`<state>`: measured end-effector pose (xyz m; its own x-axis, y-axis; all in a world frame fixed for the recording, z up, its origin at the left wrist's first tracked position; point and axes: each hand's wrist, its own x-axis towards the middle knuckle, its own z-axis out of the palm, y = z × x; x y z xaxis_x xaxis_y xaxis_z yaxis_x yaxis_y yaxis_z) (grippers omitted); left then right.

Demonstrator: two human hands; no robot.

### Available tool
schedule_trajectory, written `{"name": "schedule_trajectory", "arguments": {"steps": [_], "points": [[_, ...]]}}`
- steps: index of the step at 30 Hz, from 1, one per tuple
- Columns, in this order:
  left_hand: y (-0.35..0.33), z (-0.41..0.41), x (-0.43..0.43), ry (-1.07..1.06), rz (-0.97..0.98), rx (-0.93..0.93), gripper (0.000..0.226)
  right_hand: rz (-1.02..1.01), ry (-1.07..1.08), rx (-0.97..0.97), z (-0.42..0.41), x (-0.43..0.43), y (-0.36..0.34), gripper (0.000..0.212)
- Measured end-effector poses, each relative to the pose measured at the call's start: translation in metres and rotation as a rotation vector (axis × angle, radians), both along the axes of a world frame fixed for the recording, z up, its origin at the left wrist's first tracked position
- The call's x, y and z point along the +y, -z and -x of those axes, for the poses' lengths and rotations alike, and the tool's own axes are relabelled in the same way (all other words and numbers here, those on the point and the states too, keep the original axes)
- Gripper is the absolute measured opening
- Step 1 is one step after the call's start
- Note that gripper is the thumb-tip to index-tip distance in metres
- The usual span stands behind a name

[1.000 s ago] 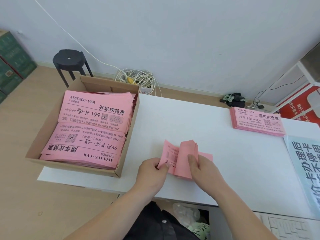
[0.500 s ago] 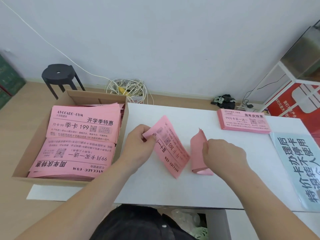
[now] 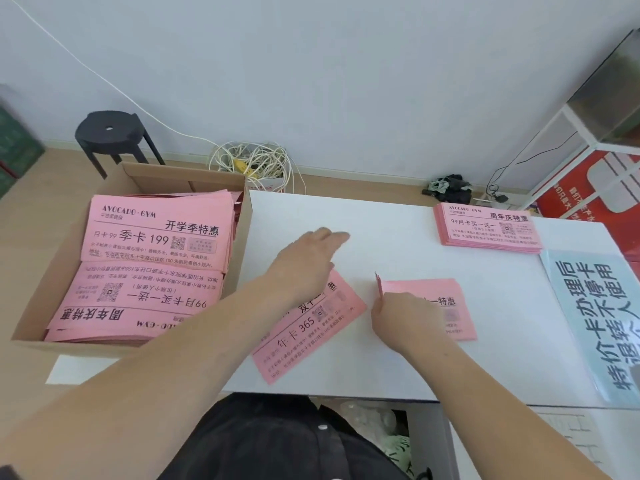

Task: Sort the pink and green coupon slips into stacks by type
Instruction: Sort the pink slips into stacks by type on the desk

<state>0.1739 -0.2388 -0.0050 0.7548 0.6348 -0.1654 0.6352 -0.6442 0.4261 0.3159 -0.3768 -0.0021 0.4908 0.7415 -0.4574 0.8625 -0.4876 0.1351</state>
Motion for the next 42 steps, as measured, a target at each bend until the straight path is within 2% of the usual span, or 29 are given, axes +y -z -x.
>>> {"name": "schedule_trajectory", "arguments": {"steps": [1,3,7,10,15,18,20,22,24,26,28,31,33,36,40,42], "points": [[0.0,0.01,-0.001,-0.072,-0.01,0.005,0.044,-0.013,-0.003,0.002,0.0,-0.001,0.003,0.036],[-0.003,0.036,-0.015,-0.17,-0.015,0.181,0.026,-0.021,-0.026,-0.001,0.001,0.0,0.008,0.037],[0.007,0.059,-0.074,-0.144,0.032,0.477,0.049,-0.036,-0.042,0.016,0.004,0.005,0.018,0.045],[0.027,0.055,-0.098,-0.109,-0.068,0.545,0.074,-0.075,0.002,-0.003,-0.003,0.004,0.025,0.053],[0.05,0.068,-0.081,0.053,-0.002,0.299,0.065,-0.03,0.066,-0.042,-0.025,0.0,0.019,0.055],[0.045,0.081,-0.068,-0.107,0.051,0.166,0.066,-0.04,0.059,-0.054,-0.024,-0.003,0.01,0.054],[0.04,0.088,-0.062,-0.224,0.072,0.129,0.068,-0.125,-0.015,-0.037,-0.011,-0.005,0.005,0.046],[0.038,0.089,-0.057,-0.274,0.097,0.144,0.069,-0.254,-0.148,0.097,0.011,-0.008,0.006,0.039],[0.035,0.086,-0.054,-0.321,0.128,0.184,0.066,-0.277,-0.264,0.217,0.031,-0.012,0.016,0.039],[0.031,0.08,-0.054,-0.348,0.145,0.246,0.059,-0.217,-0.291,0.239,0.039,-0.015,0.026,0.046],[0.031,0.078,-0.054,-0.406,0.189,0.222,0.052,-0.209,-0.283,0.217,0.04,-0.018,0.03,0.05],[0.027,0.082,-0.059,-0.61,0.418,-0.065,0.022,-0.201,-0.292,0.187,0.042,-0.019,0.03,0.049],[0.025,0.089,-0.068,-0.687,0.487,-0.203,0.002,-0.196,-0.272,0.2,0.042,-0.017,0.029,0.047],[0.023,0.097,-0.082,-0.695,0.46,-0.243,0.024,-0.186,-0.242,0.238,0.041,-0.015,0.026,0.046],[0.029,0.096,-0.09,-0.706,0.508,-0.373,0.026,-0.168,-0.177,0.292,0.043,-0.019,0.019,0.047],[0.029,0.09,-0.093,-0.692,0.505,-0.403,0.023,-0.193,-0.068,0.442,0.044,-0.019,0.011,0.047]]}}
